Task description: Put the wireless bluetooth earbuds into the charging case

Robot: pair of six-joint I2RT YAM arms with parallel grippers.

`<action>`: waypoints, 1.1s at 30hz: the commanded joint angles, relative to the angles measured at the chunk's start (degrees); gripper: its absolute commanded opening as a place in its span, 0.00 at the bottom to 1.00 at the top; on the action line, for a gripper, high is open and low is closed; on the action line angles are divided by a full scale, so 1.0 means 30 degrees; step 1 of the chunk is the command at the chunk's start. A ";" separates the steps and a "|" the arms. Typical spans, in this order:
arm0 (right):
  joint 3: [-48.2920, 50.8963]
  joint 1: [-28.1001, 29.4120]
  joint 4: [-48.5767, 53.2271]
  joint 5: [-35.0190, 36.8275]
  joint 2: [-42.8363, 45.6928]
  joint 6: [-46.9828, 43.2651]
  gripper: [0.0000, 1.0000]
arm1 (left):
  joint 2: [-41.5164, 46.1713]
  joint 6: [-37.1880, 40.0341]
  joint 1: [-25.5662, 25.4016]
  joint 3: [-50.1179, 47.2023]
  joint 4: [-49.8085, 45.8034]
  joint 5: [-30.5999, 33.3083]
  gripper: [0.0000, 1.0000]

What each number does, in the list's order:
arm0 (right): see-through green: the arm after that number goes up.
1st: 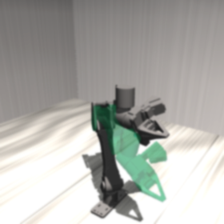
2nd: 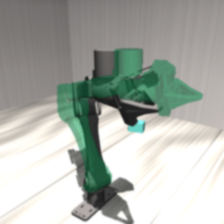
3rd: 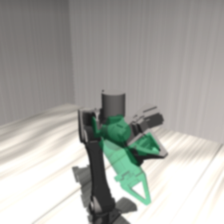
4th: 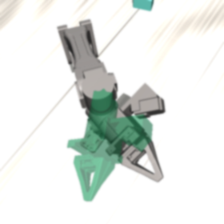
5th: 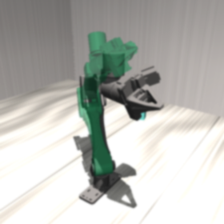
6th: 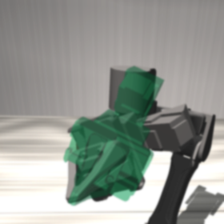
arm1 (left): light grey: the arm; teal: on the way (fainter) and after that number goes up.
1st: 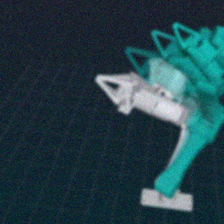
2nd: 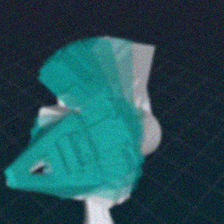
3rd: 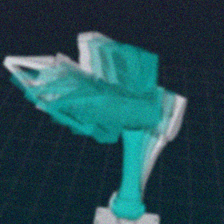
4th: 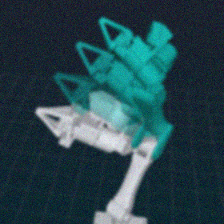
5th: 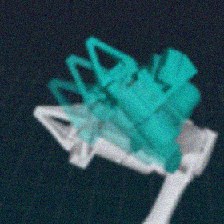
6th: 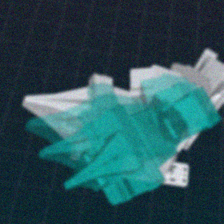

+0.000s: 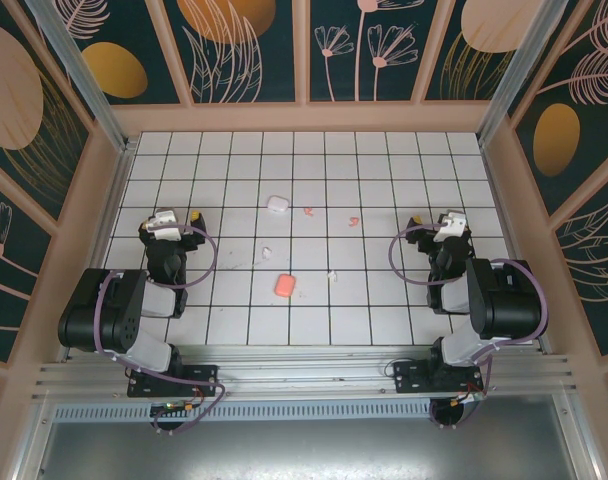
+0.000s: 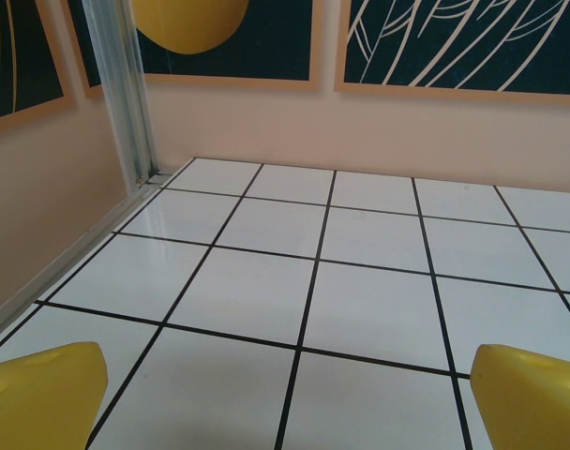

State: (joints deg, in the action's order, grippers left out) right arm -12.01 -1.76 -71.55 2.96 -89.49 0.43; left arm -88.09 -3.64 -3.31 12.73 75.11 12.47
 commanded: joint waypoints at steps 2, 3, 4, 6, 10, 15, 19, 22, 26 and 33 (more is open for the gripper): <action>-0.0364 0.0097 -0.0200 -0.0439 0.0401 0.0327 0.99 | 0.0378 0.0229 0.0174 -0.0221 0.0162 -0.0103 0.99; -0.0377 0.0117 -0.0181 -0.0421 0.0402 0.0326 0.99 | 0.0401 0.0232 0.0185 -0.0306 0.0317 -0.0018 0.99; -0.0340 0.0115 -0.0254 -0.0413 0.0405 0.0300 0.99 | 0.0464 0.0217 0.0167 -0.0346 0.0416 0.0114 0.99; -0.0626 0.0182 0.0493 -0.0271 0.0786 0.0312 0.99 | 0.1385 0.0030 0.0166 -0.0408 -0.0166 0.0593 0.99; -0.1842 0.0340 0.4387 -0.0460 0.2608 0.0239 0.99 | 0.4663 -0.1292 0.0166 0.0629 -0.5458 0.2542 0.99; -0.4406 0.0550 1.1595 0.0030 0.4979 0.2630 0.99 | 0.7041 -0.3108 0.0164 0.2697 -1.2173 0.2395 0.99; -0.7109 0.1474 1.8446 0.0290 0.6133 0.4954 0.98 | 0.8095 -0.5316 0.0139 0.4498 -1.7545 0.0114 0.96; -0.8611 0.3741 2.2346 0.1429 0.6558 0.5468 0.95 | 0.8395 -0.6558 0.0068 0.5517 -2.1062 -0.3128 0.85; -0.9638 0.8115 2.5328 0.0920 0.6472 0.8086 0.89 | 0.8469 -0.7758 -0.1791 0.6395 -2.4993 -0.5596 0.81; -1.1609 1.6247 2.7216 0.2127 0.3404 1.4332 0.85 | 0.9208 -1.0051 -0.6013 0.6159 -2.8361 -0.5025 0.81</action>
State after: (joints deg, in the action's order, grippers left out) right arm -43.11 41.56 3.57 7.31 -75.61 33.58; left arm -62.39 -28.60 -20.47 31.70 -2.68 -1.13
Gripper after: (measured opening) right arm 0.852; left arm 0.814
